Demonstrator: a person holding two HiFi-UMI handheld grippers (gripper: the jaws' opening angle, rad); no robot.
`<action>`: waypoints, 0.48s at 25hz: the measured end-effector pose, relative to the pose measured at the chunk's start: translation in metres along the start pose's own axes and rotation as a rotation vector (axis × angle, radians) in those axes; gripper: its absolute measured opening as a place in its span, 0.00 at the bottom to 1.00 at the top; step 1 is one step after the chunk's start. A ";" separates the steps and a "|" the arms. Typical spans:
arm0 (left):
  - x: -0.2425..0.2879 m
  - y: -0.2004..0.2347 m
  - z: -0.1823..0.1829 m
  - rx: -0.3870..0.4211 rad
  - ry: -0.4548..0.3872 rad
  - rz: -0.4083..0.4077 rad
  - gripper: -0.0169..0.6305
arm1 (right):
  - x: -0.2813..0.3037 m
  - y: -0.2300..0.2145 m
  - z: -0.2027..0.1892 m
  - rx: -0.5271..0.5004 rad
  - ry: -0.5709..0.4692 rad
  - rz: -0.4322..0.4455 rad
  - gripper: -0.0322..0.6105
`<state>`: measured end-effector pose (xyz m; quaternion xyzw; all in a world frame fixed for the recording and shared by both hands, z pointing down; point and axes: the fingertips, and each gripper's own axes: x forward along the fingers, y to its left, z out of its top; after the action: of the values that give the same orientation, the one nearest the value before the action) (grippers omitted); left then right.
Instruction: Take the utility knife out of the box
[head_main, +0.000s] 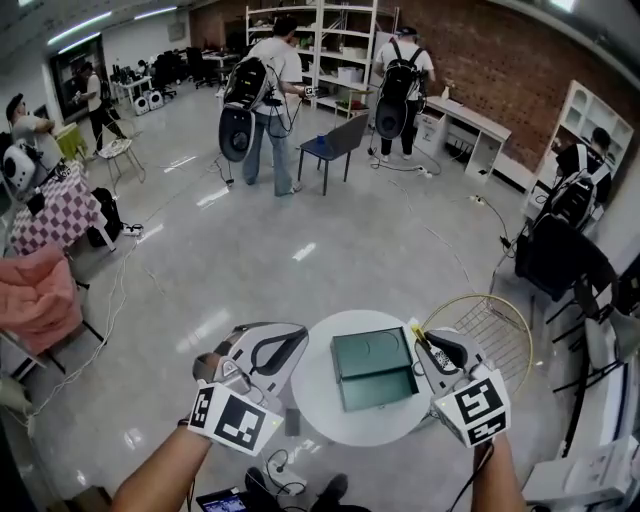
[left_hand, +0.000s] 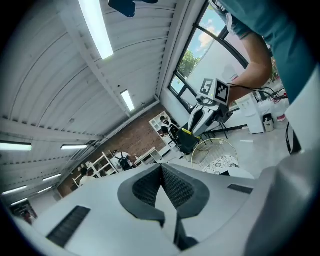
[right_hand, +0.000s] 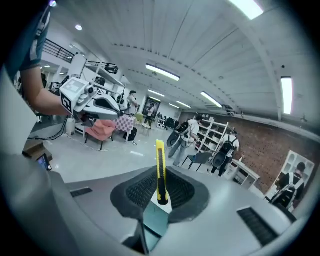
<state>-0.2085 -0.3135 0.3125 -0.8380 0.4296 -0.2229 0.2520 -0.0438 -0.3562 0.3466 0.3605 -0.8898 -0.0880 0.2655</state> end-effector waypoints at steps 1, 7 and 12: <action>-0.002 0.003 0.010 0.007 -0.006 0.009 0.05 | -0.010 -0.002 0.012 -0.021 -0.029 -0.002 0.16; 0.009 0.004 0.063 0.061 -0.025 0.056 0.05 | -0.061 -0.027 0.051 -0.185 -0.143 -0.019 0.16; -0.009 0.002 0.077 0.092 -0.041 0.074 0.05 | -0.083 -0.011 0.070 -0.286 -0.164 -0.061 0.16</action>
<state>-0.1691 -0.2887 0.2507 -0.8134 0.4444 -0.2157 0.3072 -0.0245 -0.3093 0.2498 0.3373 -0.8756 -0.2509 0.2378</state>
